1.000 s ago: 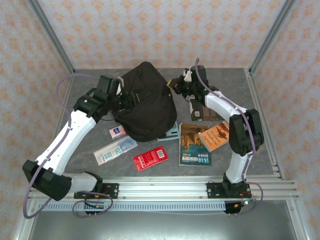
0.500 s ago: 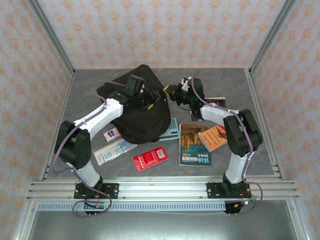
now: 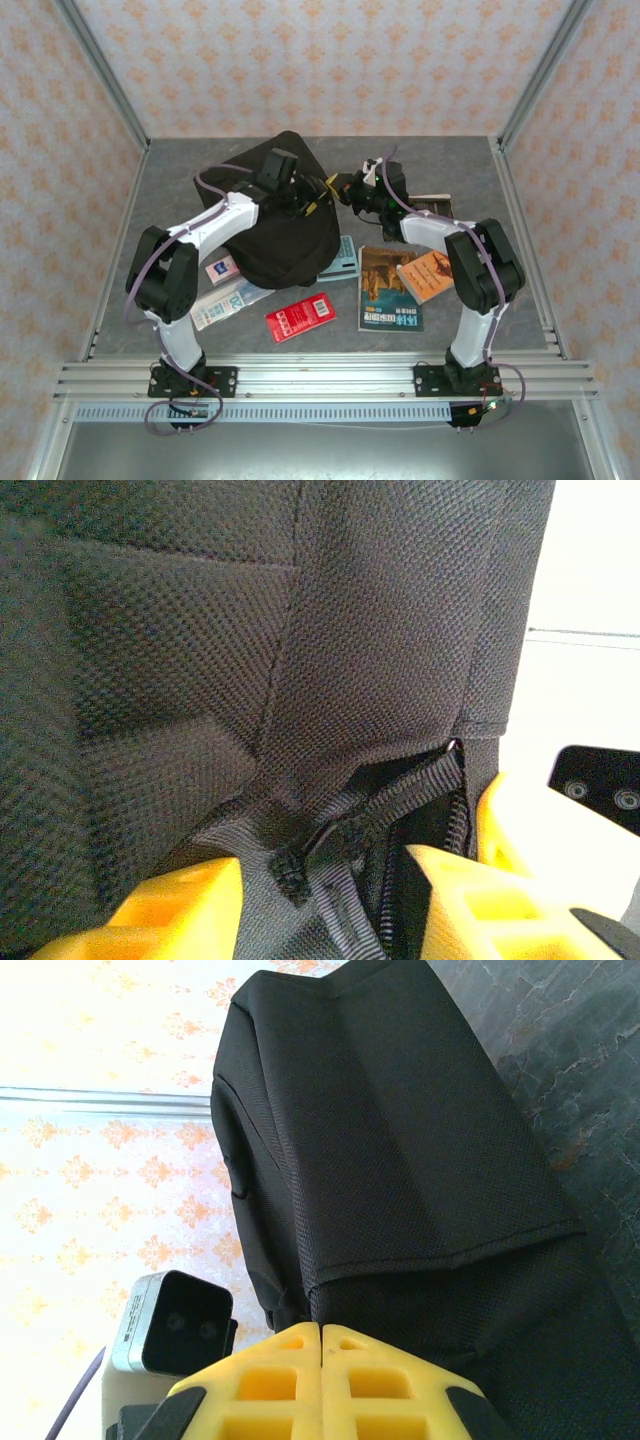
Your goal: Pack the student bag
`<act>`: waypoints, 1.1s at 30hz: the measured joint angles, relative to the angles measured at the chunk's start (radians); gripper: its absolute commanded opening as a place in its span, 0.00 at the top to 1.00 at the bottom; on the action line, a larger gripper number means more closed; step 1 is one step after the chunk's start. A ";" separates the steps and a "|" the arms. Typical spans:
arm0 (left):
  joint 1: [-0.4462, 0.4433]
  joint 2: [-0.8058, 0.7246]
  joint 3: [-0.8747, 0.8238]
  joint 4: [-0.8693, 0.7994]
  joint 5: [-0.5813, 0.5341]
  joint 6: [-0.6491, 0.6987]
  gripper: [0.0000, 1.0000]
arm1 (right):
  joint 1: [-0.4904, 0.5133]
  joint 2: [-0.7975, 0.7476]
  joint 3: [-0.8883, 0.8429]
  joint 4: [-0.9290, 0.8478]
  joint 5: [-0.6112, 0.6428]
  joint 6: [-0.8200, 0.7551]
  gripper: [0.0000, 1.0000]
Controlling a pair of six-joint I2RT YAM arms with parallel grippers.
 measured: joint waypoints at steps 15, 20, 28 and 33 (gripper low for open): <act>-0.002 0.018 0.010 0.000 0.000 -0.001 0.89 | 0.005 0.000 0.000 -0.058 0.028 -0.058 1.00; -0.002 0.018 0.010 0.001 0.001 -0.001 0.91 | 0.005 0.000 0.002 -0.084 0.037 -0.081 1.00; -0.008 0.018 0.010 0.000 0.003 0.001 1.00 | 0.006 0.000 0.014 -0.135 0.063 -0.113 1.00; -0.015 -0.002 -0.012 0.002 0.008 0.014 1.00 | 0.010 -0.002 0.016 -0.164 0.095 -0.120 1.00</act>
